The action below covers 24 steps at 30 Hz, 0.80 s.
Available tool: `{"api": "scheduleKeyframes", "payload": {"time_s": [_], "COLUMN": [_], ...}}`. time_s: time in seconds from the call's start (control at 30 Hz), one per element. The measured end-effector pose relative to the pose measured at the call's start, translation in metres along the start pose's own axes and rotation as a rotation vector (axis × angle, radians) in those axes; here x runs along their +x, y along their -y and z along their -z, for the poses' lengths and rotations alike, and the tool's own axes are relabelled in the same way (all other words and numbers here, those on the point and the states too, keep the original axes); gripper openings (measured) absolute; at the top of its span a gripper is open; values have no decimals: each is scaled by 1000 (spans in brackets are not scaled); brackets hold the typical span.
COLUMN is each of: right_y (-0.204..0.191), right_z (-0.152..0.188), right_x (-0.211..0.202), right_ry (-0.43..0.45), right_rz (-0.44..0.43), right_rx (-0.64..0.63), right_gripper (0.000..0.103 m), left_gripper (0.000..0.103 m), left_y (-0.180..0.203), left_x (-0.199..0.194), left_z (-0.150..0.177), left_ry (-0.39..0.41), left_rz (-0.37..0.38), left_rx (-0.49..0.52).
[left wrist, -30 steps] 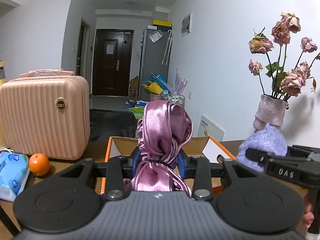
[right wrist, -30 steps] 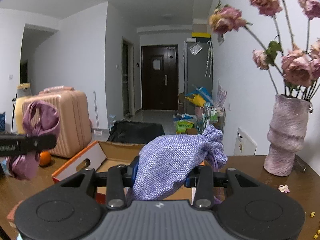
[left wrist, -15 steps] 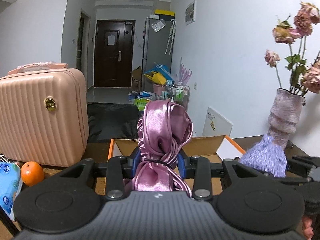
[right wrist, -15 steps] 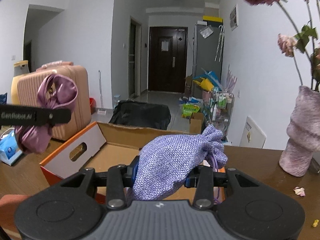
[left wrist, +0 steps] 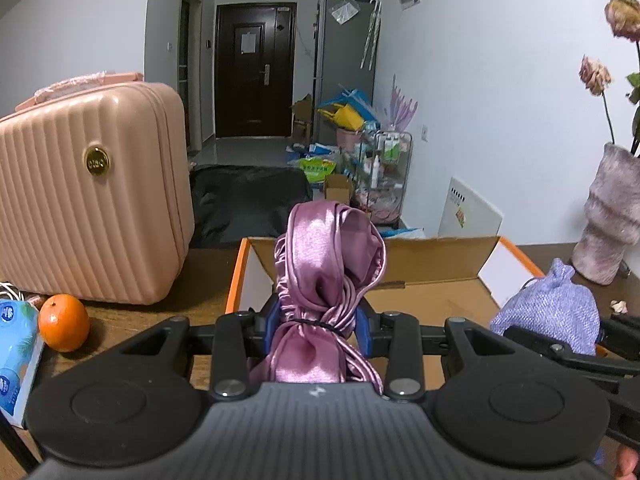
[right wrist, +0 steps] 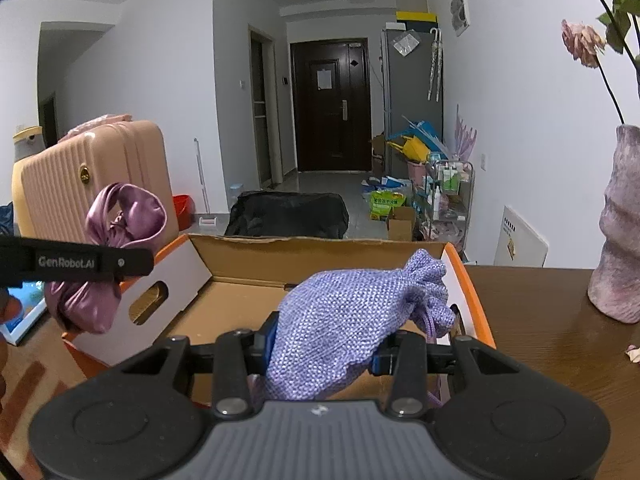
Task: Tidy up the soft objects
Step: 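Carry the pouch and the satin bow with both tools over the cardboard box, then open both tools to drop the pouch and satin bow into the box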
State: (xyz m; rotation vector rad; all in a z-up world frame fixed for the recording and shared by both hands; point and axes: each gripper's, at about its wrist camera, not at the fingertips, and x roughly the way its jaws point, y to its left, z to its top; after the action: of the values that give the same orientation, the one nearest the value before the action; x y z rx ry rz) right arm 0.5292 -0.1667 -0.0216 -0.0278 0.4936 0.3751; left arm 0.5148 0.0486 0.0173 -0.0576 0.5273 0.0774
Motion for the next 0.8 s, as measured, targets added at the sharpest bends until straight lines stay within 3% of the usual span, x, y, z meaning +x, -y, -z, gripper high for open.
{"api": "scheduleKeyframes", "payload": {"time_s": [0.37, 0.53, 0.57, 0.63, 0.7, 0.8], "right_y": [3, 1, 1, 1, 1, 1], "right_z": [3, 1, 1, 1, 1, 0], "right_x": [9, 10, 9, 7, 4, 1], "right_ry": [-35, -30, -26, -13, 1, 6], "right_rz": [8, 21, 23, 30, 40, 44], "right_rx": [14, 10, 10, 11, 8, 9], "right_gripper": [40, 55, 59, 85, 93, 98], "left_gripper": [37, 41, 49, 64, 81, 95], "left_y": [2, 3, 3, 2, 3, 5], "left_x": [5, 4, 4, 2, 0, -6], "left_z": [4, 4, 4, 4, 4, 4], "left_ry": [-17, -14, -12, -4, 13, 46], "left_rz": [7, 21, 26, 35, 24, 16], "left_rx": [6, 11, 11, 7, 10, 13]}}
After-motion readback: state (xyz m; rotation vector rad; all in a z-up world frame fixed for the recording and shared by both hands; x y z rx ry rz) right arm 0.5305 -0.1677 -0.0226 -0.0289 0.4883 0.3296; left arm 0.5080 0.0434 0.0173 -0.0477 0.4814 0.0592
